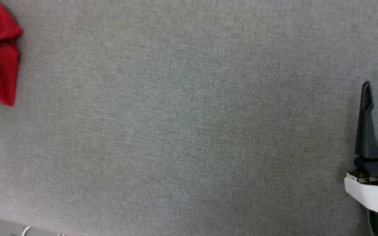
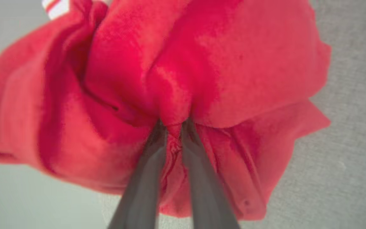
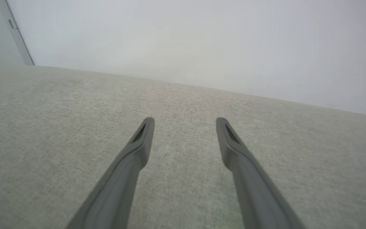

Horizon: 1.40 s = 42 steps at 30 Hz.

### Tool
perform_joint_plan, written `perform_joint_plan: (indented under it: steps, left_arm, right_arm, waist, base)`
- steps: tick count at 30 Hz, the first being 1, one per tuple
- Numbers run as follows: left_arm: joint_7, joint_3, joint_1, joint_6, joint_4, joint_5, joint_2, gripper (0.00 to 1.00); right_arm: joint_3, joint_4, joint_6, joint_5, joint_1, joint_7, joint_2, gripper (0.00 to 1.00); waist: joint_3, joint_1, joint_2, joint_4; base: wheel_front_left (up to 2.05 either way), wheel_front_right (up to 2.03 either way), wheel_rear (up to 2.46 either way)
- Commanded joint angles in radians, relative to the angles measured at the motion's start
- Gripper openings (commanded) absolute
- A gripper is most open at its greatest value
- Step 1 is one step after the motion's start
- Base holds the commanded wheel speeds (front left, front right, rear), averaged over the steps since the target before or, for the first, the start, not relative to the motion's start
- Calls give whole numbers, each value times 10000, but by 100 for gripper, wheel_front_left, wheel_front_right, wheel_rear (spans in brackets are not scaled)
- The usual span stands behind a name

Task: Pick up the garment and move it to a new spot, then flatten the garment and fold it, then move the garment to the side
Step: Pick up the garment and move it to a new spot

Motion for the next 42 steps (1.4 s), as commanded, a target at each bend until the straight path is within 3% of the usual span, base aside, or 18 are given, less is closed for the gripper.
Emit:
perform_joint_plan:
  steps: [1,10,17,23,30,42]
  left_arm:
    - [-95,-42,-182,11,-98,13,130,0]
    - [33,-1231,-1065,11,-1771,225,1020,0]
    - [675,-2496,-2151,10,-3390,373,1032,0]
    - [1067,-3600,-3203,10,-4179,333,387,0]
    - [1004,-4967,-4067,10,-4266,130,-936,0]
    - [275,-7283,-4022,10,-4529,-553,-2527,0]
  right_arm:
    - [28,59,-7,60,41,-19,10,100]
    - [251,834,-7,639,449,-19,11,100]
    - [443,1299,-7,1112,746,-19,13,100]
    - [563,1572,-7,1426,1034,-19,13,100]
    - [573,1810,-7,1665,1358,-19,16,100]
    - [700,1946,-7,1869,1611,-19,16,100]
  waist:
    - [-369,-1,-1,-25]
    - [-2155,-1,-1,-255]
    - [-3358,-1,-1,-803]
    - [-4081,-1,-1,-1533]
    - [-4674,-1,-1,-2539]
    - [-4781,-1,-1,-4084]
  base:
    - [0,0,0]
    - [0,0,0]
    - [0,0,0]
    - [0,0,0]
    - [0,0,0]
    - [0,0,0]
